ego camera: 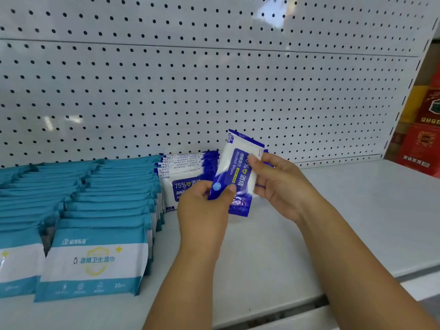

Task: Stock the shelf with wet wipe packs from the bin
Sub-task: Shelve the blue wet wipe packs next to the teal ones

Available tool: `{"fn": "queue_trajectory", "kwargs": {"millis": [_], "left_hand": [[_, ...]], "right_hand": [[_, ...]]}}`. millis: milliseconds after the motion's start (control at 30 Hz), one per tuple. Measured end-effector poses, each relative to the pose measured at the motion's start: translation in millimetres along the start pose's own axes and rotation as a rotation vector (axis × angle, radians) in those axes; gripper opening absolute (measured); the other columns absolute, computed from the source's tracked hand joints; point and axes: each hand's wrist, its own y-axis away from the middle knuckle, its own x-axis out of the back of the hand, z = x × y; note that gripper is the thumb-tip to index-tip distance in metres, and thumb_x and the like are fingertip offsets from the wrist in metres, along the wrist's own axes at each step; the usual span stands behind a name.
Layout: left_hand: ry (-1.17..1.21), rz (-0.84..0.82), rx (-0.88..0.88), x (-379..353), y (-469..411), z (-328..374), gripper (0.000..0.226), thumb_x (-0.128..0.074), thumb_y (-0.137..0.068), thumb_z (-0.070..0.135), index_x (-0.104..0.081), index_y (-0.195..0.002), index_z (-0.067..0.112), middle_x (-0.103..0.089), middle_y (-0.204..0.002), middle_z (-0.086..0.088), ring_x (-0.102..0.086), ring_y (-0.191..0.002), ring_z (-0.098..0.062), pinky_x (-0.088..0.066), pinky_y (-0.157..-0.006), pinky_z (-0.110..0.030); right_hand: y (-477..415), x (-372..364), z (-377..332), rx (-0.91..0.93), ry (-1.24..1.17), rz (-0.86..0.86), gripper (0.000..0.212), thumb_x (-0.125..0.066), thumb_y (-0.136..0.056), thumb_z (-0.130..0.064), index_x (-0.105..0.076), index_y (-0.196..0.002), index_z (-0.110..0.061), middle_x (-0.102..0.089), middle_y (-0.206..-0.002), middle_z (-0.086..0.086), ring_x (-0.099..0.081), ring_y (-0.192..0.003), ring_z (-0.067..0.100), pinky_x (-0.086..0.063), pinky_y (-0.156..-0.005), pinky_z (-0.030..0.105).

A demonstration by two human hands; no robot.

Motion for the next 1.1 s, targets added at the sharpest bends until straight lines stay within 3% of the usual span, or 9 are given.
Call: {"fn": "queue_trajectory", "kwargs": {"millis": [67,167,300,400,467,600,800,933,1100], "left_hand": [[-0.161,-0.002,-0.077,4,3,0,0.010,-0.080,-0.083,0.022,-0.071,-0.084,0.021,-0.074,-0.082,0.007,-0.071,-0.079,-0.013,-0.056,-0.069,-0.026],[-0.500,-0.022,-0.146,15,12,7,0.015,-0.076,-0.086,0.029,-0.064,-0.087,0.021,-0.068,-0.087,0.007,-0.066,-0.086,-0.015,-0.054,-0.075,-0.031],[-1.059,-0.184,-0.077,27,35,13,0.041,-0.056,-0.095,0.051,-0.056,-0.124,0.023,-0.059,-0.123,0.001,-0.052,-0.118,-0.020,-0.046,-0.090,-0.033],[-1.230,-0.247,-0.077,33,44,8,0.043,-0.048,-0.097,0.056,-0.055,-0.117,0.018,-0.054,-0.123,-0.002,-0.046,-0.119,-0.021,-0.042,-0.088,-0.033],[-1.252,-0.242,-0.101,37,49,2,0.046,-0.045,-0.097,0.057,-0.056,-0.118,0.017,-0.053,-0.126,-0.003,-0.045,-0.121,-0.023,-0.041,-0.092,-0.035],[-1.204,-0.178,-0.145,46,58,-4,0.047,-0.044,-0.097,0.055,-0.060,-0.117,0.015,-0.053,-0.129,-0.002,-0.042,-0.124,-0.022,-0.042,-0.099,-0.037],[-1.169,-0.166,-0.145,53,61,-2,0.051,-0.044,-0.098,0.054,-0.056,-0.132,0.019,-0.049,-0.141,0.002,-0.036,-0.134,-0.018,-0.038,-0.107,-0.034],[-1.129,-0.166,-0.139,57,57,-4,0.055,-0.047,-0.096,0.057,-0.052,-0.137,0.022,-0.046,-0.144,0.003,-0.036,-0.135,-0.018,-0.037,-0.109,-0.034],[-1.110,-0.153,-0.146,57,56,-8,0.056,-0.049,-0.094,0.059,-0.053,-0.136,0.021,-0.048,-0.141,0.003,-0.037,-0.133,-0.018,-0.038,-0.106,-0.034]], "right_hand": [[-1,0,1,0.040,-0.007,0.005,0.030,-0.068,-0.091,-0.017,-0.062,-0.119,-0.008,-0.075,-0.111,0.011,-0.073,-0.099,0.026,-0.062,-0.076,0.036],[-2,-1,1,0.151,0.005,0.076,0.026,-0.066,-0.093,-0.015,-0.066,-0.120,-0.013,-0.076,-0.107,0.007,-0.073,-0.092,0.021,-0.061,-0.067,0.033],[-1,-9,4,0.244,0.386,0.151,0.026,-0.070,-0.093,-0.018,-0.070,-0.118,-0.026,-0.076,-0.106,-0.005,-0.073,-0.097,0.015,-0.062,-0.075,0.033],[-6,-27,0,0.290,0.653,0.039,0.034,-0.078,-0.087,-0.015,-0.067,-0.118,-0.023,-0.072,-0.102,-0.002,-0.069,-0.090,0.007,-0.059,-0.070,0.022],[-10,-39,-3,0.327,0.823,-0.051,0.029,-0.083,-0.081,-0.013,-0.069,-0.106,-0.019,-0.071,-0.096,-0.001,-0.067,-0.081,0.005,-0.057,-0.072,0.019],[-23,-52,7,0.353,1.065,-0.183,0.026,-0.086,-0.077,-0.013,-0.073,-0.099,-0.011,-0.074,-0.099,0.005,-0.068,-0.091,0.016,-0.056,-0.083,0.022],[-44,-78,17,0.441,1.188,-0.325,0.032,-0.088,-0.074,-0.019,-0.077,-0.103,-0.010,-0.070,-0.090,-0.003,-0.059,-0.074,-0.006,-0.048,-0.075,0.009],[-53,-85,19,0.561,1.369,-0.385,0.051,-0.087,-0.073,-0.037,-0.071,-0.120,-0.024,-0.065,-0.104,-0.005,-0.046,-0.100,0.009,-0.041,-0.087,0.029],[-52,-68,4,0.516,1.551,-0.363,0.073,-0.088,-0.071,-0.043,-0.056,-0.134,-0.031,-0.054,-0.125,-0.005,-0.038,-0.119,0.013,-0.030,-0.101,0.037]]}}
